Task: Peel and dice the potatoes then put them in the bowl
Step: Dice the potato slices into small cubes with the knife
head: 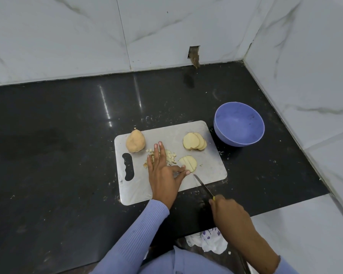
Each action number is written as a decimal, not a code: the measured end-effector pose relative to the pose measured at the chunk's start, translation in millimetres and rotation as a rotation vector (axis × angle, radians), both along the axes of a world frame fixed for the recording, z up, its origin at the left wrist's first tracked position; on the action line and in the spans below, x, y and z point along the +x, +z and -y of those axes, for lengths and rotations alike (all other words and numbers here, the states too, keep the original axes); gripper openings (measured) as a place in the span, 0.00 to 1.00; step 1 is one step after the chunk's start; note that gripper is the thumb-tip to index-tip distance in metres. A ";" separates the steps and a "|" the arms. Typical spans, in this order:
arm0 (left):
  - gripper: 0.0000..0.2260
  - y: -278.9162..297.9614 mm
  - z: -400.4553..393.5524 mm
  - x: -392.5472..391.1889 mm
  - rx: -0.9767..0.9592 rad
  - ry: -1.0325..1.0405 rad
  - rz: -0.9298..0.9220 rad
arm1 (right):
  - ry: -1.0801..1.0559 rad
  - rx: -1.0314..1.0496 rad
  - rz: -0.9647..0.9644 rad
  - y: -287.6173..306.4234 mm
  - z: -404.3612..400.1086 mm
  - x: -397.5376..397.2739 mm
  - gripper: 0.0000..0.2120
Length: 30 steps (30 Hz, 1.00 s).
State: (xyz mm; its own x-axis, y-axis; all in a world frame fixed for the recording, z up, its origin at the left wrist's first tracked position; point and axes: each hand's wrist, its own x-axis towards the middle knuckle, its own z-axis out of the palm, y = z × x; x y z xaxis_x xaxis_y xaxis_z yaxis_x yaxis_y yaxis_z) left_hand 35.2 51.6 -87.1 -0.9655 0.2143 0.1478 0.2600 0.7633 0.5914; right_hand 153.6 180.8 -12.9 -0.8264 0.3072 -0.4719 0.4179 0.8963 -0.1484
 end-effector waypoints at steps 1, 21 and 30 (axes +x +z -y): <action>0.07 -0.6 0.9 0.3 -0.001 -0.001 0.004 | -0.007 -0.015 -0.009 4.5 -2.9 -2.7 0.17; 0.08 7.5 6.3 -4.3 -0.106 -0.025 0.039 | 0.035 -0.047 -0.083 -20.7 11.8 -31.1 0.16; 0.07 8.8 6.6 -4.0 -0.104 -0.040 0.061 | -0.002 -0.031 -0.063 -22.1 -1.6 8.1 0.14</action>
